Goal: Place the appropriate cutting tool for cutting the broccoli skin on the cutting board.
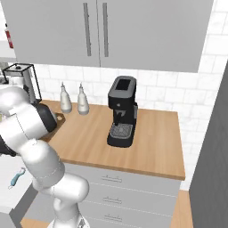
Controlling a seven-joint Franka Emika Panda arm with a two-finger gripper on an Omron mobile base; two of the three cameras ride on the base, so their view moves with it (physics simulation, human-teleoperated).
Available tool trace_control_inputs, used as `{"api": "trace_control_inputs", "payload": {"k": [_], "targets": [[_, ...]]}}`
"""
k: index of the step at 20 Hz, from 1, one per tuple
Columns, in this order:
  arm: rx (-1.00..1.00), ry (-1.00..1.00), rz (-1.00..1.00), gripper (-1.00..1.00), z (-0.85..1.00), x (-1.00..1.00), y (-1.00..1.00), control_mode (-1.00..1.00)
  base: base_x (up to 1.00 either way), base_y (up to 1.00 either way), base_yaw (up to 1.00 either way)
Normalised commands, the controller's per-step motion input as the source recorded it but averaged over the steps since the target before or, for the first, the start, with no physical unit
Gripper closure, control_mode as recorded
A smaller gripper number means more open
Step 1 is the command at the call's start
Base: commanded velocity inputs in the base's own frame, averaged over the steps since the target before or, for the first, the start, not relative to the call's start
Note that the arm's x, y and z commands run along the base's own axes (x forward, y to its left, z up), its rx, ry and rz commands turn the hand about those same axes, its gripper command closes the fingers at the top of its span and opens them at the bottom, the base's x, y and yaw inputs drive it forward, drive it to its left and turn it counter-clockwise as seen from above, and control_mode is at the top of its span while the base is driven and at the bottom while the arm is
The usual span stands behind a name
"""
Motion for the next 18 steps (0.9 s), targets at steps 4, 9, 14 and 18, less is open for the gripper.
{"api": "trace_control_inputs", "payload": {"k": [4,9,14,18], "targets": [[-0.04,-0.03,0.0,1.0,-0.39,0.57,0.0,-1.0,0.0,0.0,0.0],[0.0,0.0,0.0,1.0,-0.41,0.63,-0.04,-1.0,0.0,0.0,0.0],[-0.01,0.0,0.0,1.0,-0.51,0.54,-0.09,-1.0,0.0,0.0,0.0],[-0.04,0.0,0.0,1.0,-0.5,0.36,-0.08,-1.0,0.0,0.0,0.0]]}}
